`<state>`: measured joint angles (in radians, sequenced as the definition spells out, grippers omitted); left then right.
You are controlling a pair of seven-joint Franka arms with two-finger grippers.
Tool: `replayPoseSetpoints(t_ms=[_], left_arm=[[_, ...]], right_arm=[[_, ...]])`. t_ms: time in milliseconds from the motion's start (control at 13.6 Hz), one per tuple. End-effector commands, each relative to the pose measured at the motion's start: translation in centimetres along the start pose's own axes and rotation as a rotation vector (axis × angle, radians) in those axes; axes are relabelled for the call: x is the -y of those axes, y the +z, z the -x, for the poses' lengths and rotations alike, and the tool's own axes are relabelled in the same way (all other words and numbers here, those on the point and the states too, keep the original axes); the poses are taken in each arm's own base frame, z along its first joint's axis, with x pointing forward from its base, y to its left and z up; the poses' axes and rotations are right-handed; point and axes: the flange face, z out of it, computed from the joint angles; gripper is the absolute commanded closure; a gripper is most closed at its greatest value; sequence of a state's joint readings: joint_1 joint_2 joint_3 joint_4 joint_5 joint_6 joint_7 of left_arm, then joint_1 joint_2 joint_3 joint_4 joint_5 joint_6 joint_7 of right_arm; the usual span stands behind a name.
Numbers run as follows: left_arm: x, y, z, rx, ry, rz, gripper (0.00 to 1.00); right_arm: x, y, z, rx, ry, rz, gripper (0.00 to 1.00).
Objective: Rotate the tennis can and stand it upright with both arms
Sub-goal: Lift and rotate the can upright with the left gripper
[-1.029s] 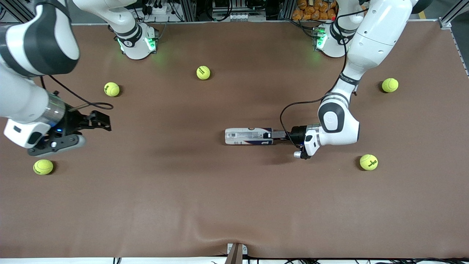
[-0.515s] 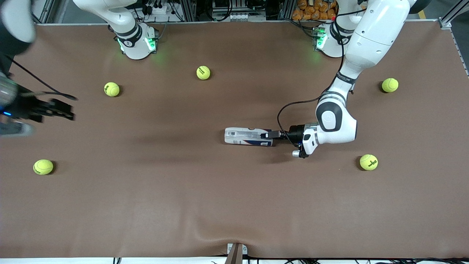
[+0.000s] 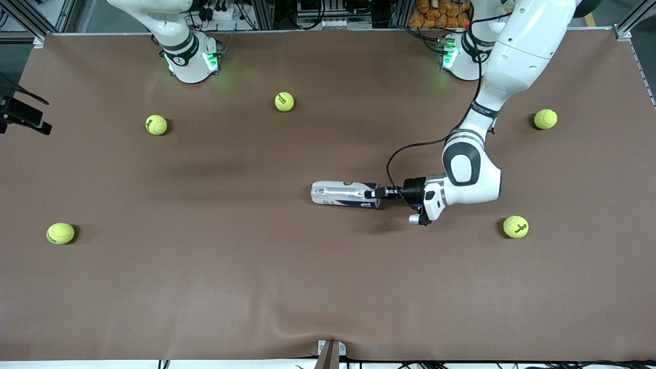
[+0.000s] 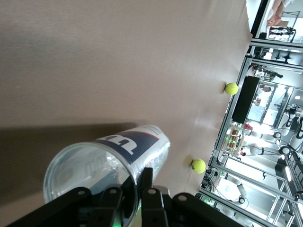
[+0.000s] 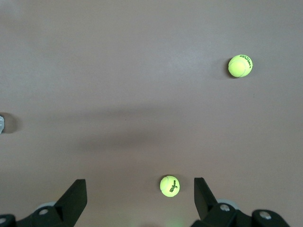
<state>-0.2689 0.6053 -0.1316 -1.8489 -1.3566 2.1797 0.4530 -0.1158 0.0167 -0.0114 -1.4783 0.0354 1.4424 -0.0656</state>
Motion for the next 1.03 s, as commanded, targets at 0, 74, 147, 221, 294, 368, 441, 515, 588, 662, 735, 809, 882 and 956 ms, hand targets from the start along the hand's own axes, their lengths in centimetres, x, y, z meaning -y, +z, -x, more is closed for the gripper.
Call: replayPoseSetpoints(t_ms=[0, 74, 147, 221, 294, 368, 441, 515, 588, 662, 735, 809, 882, 956], left_arm=[[-5.9, 0.8, 0.0, 0.002, -0.055, -0.089, 1.0], [-7.8, 0.8, -0.2, 0.0, -0.06, -0.156, 1.0], [-10.5, 0.9, 0.1, -0.006, -0.063, -0.224, 1.0], [-13.0, 1.0, 0.2, -0.026, -0.086, -0.278, 1.0], [-15.6, 0.9, 0.2, -0.062, -0.112, -0.325, 1.0], [-18.1, 1.6, 0.9, -0.092, -0.13, -0.37, 1.0], [-20.3, 3.0, 2.0, -0.123, -0.135, -0.429, 1.0], [-22.4, 3.7, 3.0, -0.174, -0.142, -0.482, 1.0], [-24.6, 3.5, 3.3, -0.244, -0.163, -0.52, 1.0], [-25.7, 3.3, 3.6, -0.294, -0.181, -0.555, 1.0], [-26.0, 3.8, 4.3, -0.312, -0.192, -0.597, 1.0], [-27.0, 4.9, 5.8, -0.314, -0.17, -0.649, 1.0], [-27.9, 5.6, 6.9, -0.316, -0.152, -0.705, 1.0], [-28.4, 5.8, 7.5, -0.348, -0.143, -0.757, 1.0]], right_arm=[[0.5, -0.3, 1.2, 0.004, 0.006, 0.025, 0.0], [0.7, -0.5, 1.6, 0.015, 0.003, 0.025, 0.0], [0.8, -0.5, 1.8, 0.027, 0.002, 0.024, 0.0], [1.3, -0.9, 2.1, 0.025, -0.006, 0.025, 0.0], [1.7, -1.0, 2.2, 0.022, -0.015, 0.026, 0.0], [1.8, -1.1, 2.2, 0.02, -0.017, 0.026, 0.0], [1.6, -1.1, 2.2, 0.017, -0.021, 0.027, 0.0], [1.5, -1.3, 2.2, 0.013, -0.026, 0.028, 0.0], [1.3, -1.3, 2.2, 0.013, -0.023, 0.027, 0.0], [1.3, -1.4, 2.1, 0.008, -0.023, 0.027, 0.0], [1.2, -1.5, 2.2, 0.005, -0.021, 0.027, 0.0], [1.1, -1.6, 2.2, 0.005, -0.018, 0.027, 0.0], [1.1, -1.6, 2.2, 0.005, -0.018, 0.027, 0.0], [1.2, -1.5, 2.2, 0.005, -0.02, 0.027, 0.0]])
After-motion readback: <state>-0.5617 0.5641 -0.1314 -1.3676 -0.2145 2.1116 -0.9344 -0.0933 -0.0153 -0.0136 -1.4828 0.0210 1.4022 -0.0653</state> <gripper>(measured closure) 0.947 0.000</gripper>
